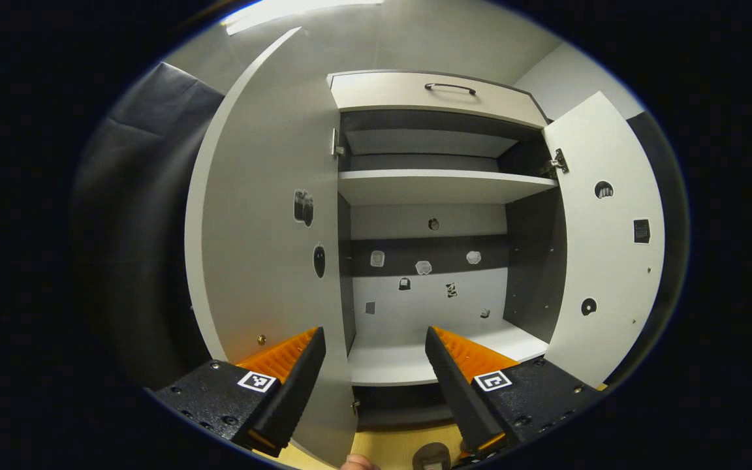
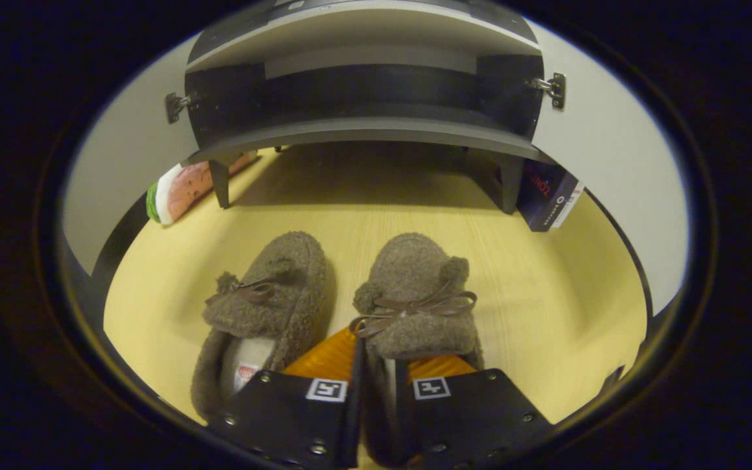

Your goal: Grab one shoe with the right hand and put it into the shoe cabinet, grab the other shoe with the left hand and put it into the shoe cabinet; then close the right door with the right hand and the left door with the left hand.

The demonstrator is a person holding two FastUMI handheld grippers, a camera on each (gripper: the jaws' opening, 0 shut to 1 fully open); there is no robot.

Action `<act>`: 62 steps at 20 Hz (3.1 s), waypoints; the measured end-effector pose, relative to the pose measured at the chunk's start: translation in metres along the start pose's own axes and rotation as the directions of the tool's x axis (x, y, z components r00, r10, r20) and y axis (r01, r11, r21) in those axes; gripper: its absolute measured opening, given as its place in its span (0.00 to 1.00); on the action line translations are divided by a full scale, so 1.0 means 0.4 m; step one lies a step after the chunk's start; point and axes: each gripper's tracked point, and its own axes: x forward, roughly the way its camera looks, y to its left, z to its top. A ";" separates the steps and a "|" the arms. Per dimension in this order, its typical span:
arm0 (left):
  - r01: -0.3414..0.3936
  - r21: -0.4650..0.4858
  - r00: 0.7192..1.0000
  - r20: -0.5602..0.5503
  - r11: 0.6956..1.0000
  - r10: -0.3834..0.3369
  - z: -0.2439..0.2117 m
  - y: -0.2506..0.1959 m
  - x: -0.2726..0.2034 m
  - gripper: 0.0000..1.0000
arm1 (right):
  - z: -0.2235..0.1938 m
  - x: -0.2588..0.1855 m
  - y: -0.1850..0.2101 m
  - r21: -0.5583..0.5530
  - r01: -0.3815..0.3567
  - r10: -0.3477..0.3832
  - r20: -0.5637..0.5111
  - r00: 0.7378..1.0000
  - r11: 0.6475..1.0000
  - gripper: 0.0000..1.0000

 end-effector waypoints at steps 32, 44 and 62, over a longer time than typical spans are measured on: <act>-0.035 0.014 0.999 -0.001 0.999 0.035 0.014 0.007 0.013 0.94 | 0.995 -0.475 -0.095 -0.042 0.003 0.022 0.586 0.810 0.999 0.00; -0.185 -0.009 0.983 -0.005 0.983 0.185 0.025 0.032 0.000 0.94 | 1.199 -0.194 -0.101 -0.004 -0.040 0.037 0.519 0.854 0.999 0.00; -0.146 -0.020 0.988 -0.051 0.989 0.145 -0.048 -0.015 -0.036 0.94 | 1.155 -0.272 -0.105 0.011 -0.039 0.029 0.488 0.872 0.999 0.41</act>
